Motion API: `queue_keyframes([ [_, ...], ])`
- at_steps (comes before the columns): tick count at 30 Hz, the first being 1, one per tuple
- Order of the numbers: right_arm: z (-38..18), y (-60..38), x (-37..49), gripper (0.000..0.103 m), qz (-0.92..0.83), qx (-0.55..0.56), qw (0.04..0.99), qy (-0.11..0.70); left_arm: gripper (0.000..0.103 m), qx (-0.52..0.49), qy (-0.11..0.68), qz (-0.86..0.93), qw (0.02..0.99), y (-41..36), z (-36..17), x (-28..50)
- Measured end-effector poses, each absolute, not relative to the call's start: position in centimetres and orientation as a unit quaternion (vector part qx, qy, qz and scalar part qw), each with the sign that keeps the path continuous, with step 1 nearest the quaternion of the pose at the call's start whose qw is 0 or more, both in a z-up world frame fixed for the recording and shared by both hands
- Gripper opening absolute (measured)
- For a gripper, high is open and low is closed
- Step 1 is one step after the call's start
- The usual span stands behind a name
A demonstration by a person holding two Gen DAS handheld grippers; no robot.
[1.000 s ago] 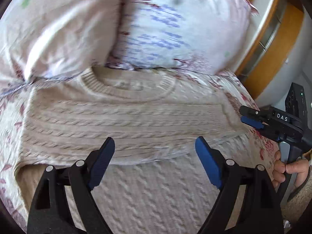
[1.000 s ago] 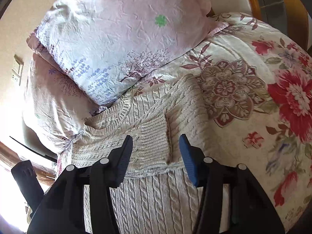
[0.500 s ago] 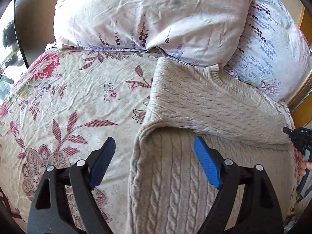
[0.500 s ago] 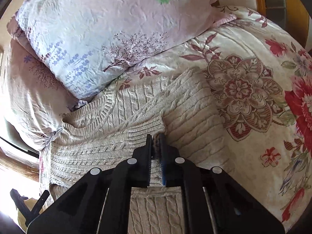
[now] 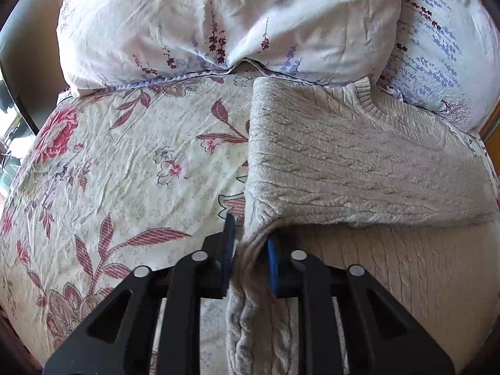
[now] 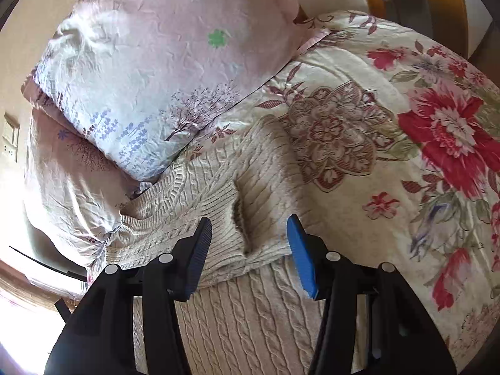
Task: Fold small clothes
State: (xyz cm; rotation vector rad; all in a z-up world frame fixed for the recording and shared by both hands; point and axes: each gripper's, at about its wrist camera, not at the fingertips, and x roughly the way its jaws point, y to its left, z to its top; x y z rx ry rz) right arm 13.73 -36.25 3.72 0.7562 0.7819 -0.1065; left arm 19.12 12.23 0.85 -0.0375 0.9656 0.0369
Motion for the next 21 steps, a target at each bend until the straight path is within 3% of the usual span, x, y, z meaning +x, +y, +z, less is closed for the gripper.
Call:
queue_keyframes([
  [5,3.6,-37.7,11.4,0.052,-0.085,0.355,0.858,0.362,0.013,-0.138,0.449,0.038,0.882,15.3,0.0,19.3],
  [8,3.1,-38.2,10.3,0.052,-0.108,0.33,0.86,0.373,0.015,-0.116,0.442,0.034,0.889,14.6,-0.2,18.9],
  [12,1.9,-37.6,9.7,0.052,-0.113,0.295,0.86,0.401,0.017,-0.194,0.432,0.018,0.88,16.2,-0.9,18.3],
  [15,1.2,-36.2,10.4,0.049,-0.111,0.248,0.864,0.424,0.017,-0.166,0.439,0.022,0.883,15.3,-0.7,18.4],
  [17,0.6,-35.5,11.0,0.021,-0.12,0.217,0.862,0.443,0.018,-0.165,0.44,0.022,0.882,15.3,-0.8,18.5],
  [19,0.6,-34.9,11.3,0.017,-0.134,0.187,0.866,0.444,0.019,-0.172,0.444,0.02,0.879,15.5,-0.8,18.6],
  [21,0.6,-34.5,11.6,0.017,-0.144,0.175,0.865,0.447,0.027,-0.17,0.452,0.014,0.875,15.6,-0.7,18.4],
])
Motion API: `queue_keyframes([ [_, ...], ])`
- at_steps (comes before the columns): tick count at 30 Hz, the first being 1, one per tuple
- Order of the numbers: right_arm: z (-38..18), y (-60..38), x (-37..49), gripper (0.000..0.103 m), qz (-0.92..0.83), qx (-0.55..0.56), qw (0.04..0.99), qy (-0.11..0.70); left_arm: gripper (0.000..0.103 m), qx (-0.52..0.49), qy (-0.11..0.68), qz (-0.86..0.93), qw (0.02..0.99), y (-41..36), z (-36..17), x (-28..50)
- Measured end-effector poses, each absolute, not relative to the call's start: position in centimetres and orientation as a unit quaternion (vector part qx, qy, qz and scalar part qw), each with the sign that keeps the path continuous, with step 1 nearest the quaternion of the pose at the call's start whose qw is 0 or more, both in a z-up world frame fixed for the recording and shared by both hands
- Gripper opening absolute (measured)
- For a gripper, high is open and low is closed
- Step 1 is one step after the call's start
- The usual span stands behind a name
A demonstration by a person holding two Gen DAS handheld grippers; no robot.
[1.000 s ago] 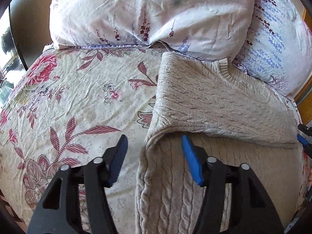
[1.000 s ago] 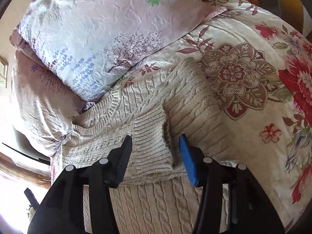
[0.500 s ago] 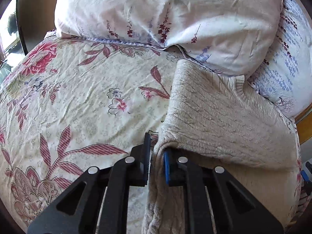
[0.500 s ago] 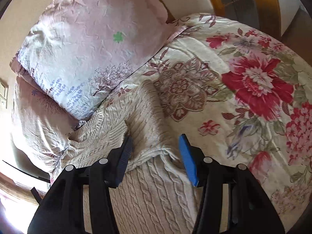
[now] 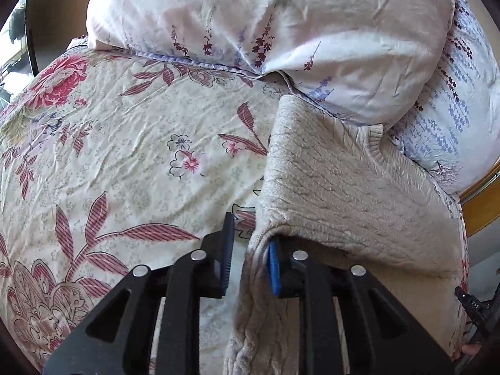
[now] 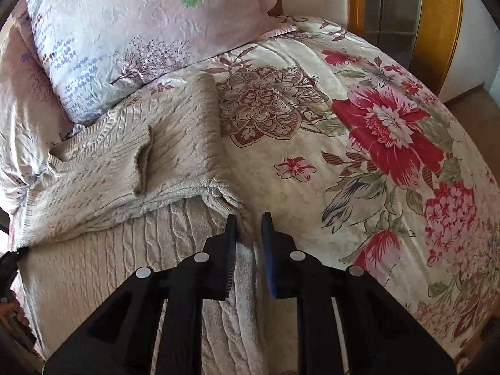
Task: Fold small clothes
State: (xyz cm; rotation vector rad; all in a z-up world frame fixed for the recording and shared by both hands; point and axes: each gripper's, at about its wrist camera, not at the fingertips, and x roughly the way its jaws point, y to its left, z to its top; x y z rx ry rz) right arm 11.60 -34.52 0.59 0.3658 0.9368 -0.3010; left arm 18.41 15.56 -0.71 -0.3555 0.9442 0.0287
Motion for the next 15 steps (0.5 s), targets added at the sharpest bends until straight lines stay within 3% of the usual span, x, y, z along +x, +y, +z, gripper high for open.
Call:
queue_keyframes([
  [2,0.7,-34.6,11.4,0.017,-0.139,0.185,0.864,0.447,0.06,-0.162,0.456,0.023,0.875,15.6,-0.2,17.5],
  [3,0.7,-34.7,11.0,0.017,-0.129,0.202,0.863,0.444,0.063,-0.158,0.452,0.026,0.878,15.7,0.2,16.8],
  [4,0.8,-34.9,10.5,0.02,-0.12,0.216,0.863,0.44,0.064,-0.153,0.448,0.023,0.881,15.8,0.6,16.0],
  [6,1.1,-35.1,9.2,0.036,-0.098,0.239,0.863,0.434,0.064,-0.148,0.443,0.012,0.884,16.2,1.3,14.4],
  [8,1.3,-35.1,7.8,0.058,-0.076,0.257,0.864,0.427,0.064,-0.151,0.446,-0.004,0.882,16.5,1.7,12.5],
  [15,-0.2,-35.8,3.1,0.058,0.005,0.334,0.828,0.451,0.058,-0.205,0.469,-0.05,0.858,17.1,1.1,6.0],
])
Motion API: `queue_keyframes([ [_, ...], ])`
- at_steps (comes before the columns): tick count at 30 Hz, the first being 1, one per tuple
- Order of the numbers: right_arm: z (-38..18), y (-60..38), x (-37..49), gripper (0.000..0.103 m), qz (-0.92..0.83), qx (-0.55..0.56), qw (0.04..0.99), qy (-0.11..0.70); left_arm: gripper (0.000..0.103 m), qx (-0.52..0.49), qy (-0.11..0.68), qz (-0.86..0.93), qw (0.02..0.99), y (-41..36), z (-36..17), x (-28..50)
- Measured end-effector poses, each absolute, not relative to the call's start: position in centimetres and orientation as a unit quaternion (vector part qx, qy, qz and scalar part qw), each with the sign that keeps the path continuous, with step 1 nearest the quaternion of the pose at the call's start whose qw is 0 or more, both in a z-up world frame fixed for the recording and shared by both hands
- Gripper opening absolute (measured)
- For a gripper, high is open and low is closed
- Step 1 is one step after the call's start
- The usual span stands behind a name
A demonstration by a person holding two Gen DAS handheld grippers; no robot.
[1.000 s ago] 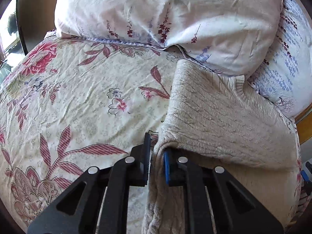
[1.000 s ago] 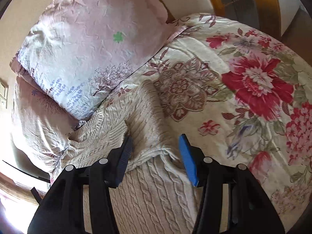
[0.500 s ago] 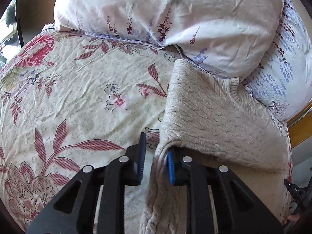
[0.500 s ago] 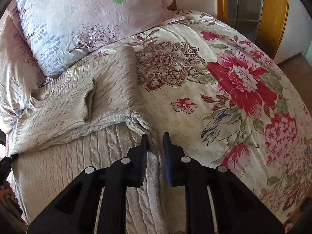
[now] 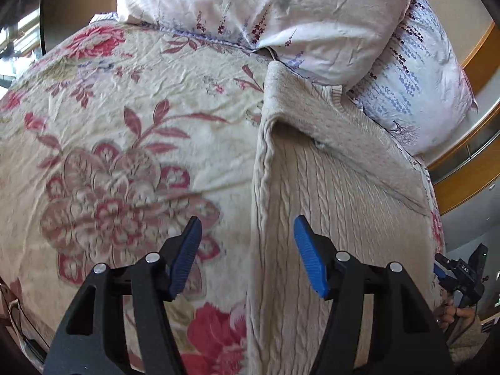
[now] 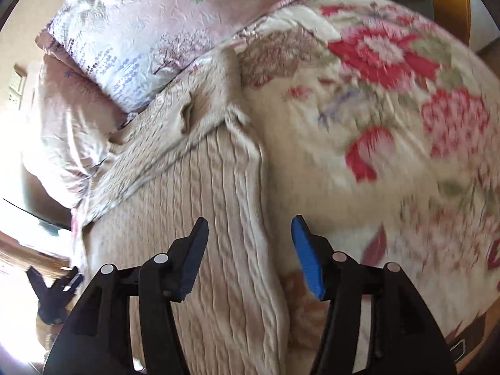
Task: Fold small clothes
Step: 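Grasp the sweater hem with both tools and lift it toward the collar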
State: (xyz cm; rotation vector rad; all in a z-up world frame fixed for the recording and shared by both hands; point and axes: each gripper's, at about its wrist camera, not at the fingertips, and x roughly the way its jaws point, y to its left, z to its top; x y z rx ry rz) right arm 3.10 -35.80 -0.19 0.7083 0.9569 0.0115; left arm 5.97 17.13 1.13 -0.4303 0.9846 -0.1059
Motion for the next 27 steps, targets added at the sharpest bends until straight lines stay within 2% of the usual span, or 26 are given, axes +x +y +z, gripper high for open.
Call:
queue_keyframes([
  [2,-0.4,-35.8,2.1,0.056,0.027,0.349,0.818,0.456,0.053,-0.226,0.482,-0.056,0.845,16.9,0.4,4.7],
  [4,-0.9,-35.5,1.4,0.048,0.053,0.368,0.797,0.476,0.047,-0.243,0.488,-0.063,0.836,16.8,-0.2,3.2],
  [6,-1.3,-35.2,0.4,0.047,0.07,0.382,0.783,0.487,0.046,-0.252,0.49,-0.069,0.831,16.6,-0.3,1.9],
  [10,-2.4,-34.6,-1.3,0.037,0.113,0.425,0.745,0.502,0.036,-0.294,0.499,-0.092,0.81,16.4,-0.9,-0.4],
  [13,-2.7,-34.2,-2.2,0.037,0.128,0.441,0.731,0.505,0.031,-0.319,0.505,-0.097,0.796,16.3,-1.3,-1.8],
  [22,-3.5,-31.9,-2.3,0.037,0.178,0.446,0.697,0.532,0.029,-0.342,0.528,-0.113,0.769,15.5,-1.6,-3.3],
  [24,-3.7,-31.8,-2.2,0.037,0.184,0.449,0.692,0.534,0.026,-0.349,0.536,-0.116,0.76,15.5,-1.8,-3.3],
  [26,-3.8,-31.7,-2.0,0.037,0.188,0.451,0.689,0.535,0.015,-0.351,0.548,-0.116,0.75,15.4,-2.1,-3.1],
  [27,-3.8,-31.8,-2.1,0.037,0.19,0.45,0.688,0.537,0.014,-0.352,0.553,-0.116,0.746,15.3,-2.2,-3.0],
])
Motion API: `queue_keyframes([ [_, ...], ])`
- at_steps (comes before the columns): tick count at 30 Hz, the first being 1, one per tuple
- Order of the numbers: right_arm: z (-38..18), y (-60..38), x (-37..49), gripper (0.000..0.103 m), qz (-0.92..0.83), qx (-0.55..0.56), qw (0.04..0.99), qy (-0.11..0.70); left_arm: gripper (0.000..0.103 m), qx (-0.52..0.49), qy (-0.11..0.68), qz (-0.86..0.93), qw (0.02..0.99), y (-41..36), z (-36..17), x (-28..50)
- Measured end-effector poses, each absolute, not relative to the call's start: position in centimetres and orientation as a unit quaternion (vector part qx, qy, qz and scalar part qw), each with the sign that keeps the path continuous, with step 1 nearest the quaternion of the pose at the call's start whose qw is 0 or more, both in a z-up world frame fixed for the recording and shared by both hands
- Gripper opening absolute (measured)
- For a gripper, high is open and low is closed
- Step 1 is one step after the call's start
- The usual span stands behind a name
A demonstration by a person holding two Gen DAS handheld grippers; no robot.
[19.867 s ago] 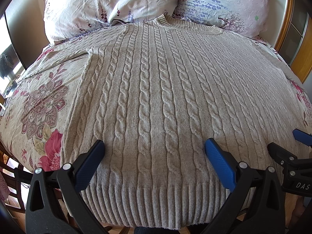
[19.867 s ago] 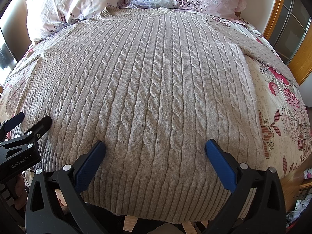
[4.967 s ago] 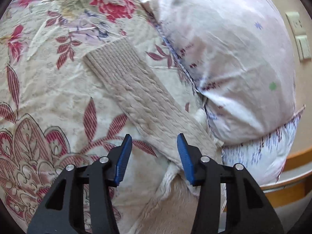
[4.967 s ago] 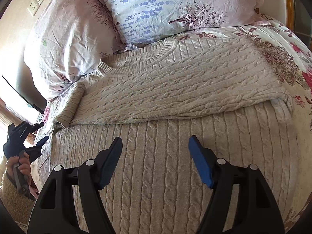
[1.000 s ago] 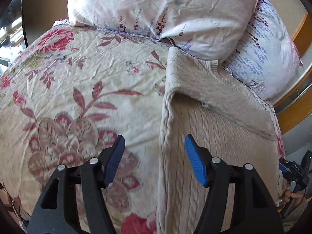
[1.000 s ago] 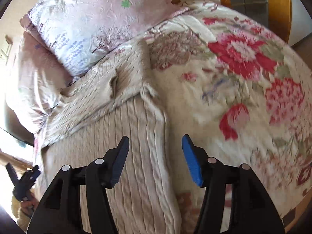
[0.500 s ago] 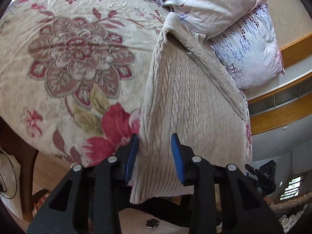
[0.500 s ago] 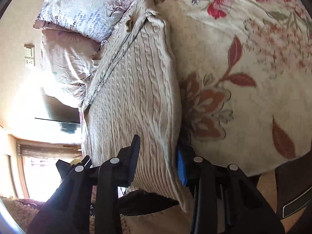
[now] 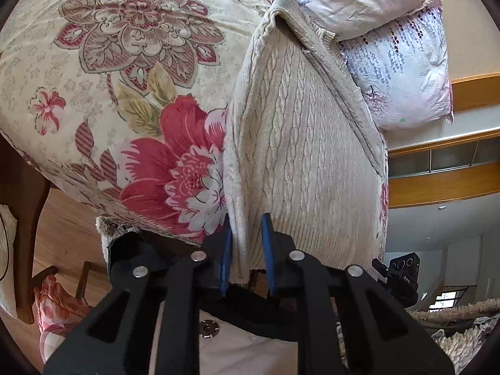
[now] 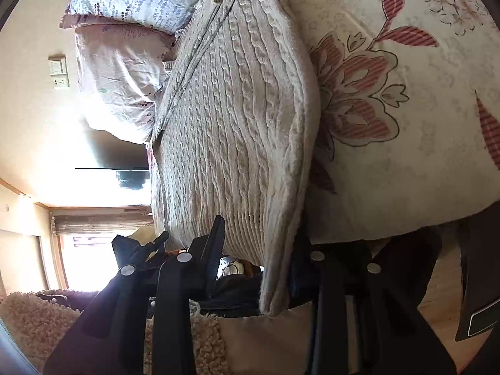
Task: Fold small clothes
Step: 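Grasp the sweater hem with both tools and lift it toward the collar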
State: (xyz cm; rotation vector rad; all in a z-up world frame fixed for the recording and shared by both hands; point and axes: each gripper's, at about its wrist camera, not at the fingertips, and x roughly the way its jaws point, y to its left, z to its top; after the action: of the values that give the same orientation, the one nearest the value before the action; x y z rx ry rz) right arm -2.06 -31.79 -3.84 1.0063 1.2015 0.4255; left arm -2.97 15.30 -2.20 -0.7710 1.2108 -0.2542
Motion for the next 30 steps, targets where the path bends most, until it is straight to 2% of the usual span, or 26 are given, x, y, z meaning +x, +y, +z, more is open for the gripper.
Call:
queue_keyframes([
  [3,-3.9,-32.1,-3.0,0.032,0.198,0.444,0.682,0.547,0.009,-0.356,0.561,-0.125,0.737,14.9,-2.2,-2.5],
  [6,-4.1,-32.2,-3.1,0.012,0.2,0.435,0.683,0.551,0.009,-0.344,0.568,-0.133,0.736,14.4,-2.0,-2.1],
  [7,-4.0,-32.3,-3.2,0.009,0.2,0.434,0.687,0.547,0.008,-0.345,0.568,-0.135,0.735,14.4,-2.0,-2.0],
  [11,-2.7,-32.8,-2.9,0.008,0.205,0.43,0.712,0.516,0.006,-0.358,0.557,-0.143,0.736,14.7,-1.6,-1.6],
  [20,1.8,-34.9,0.4,0.008,0.212,0.425,0.772,0.423,0.006,-0.406,0.473,-0.151,0.767,17.2,1.4,1.9],
  [30,5.2,-36.2,4.9,0.008,0.219,0.421,0.802,0.361,0.006,-0.422,0.407,-0.167,0.793,18.0,4.7,6.6],
])
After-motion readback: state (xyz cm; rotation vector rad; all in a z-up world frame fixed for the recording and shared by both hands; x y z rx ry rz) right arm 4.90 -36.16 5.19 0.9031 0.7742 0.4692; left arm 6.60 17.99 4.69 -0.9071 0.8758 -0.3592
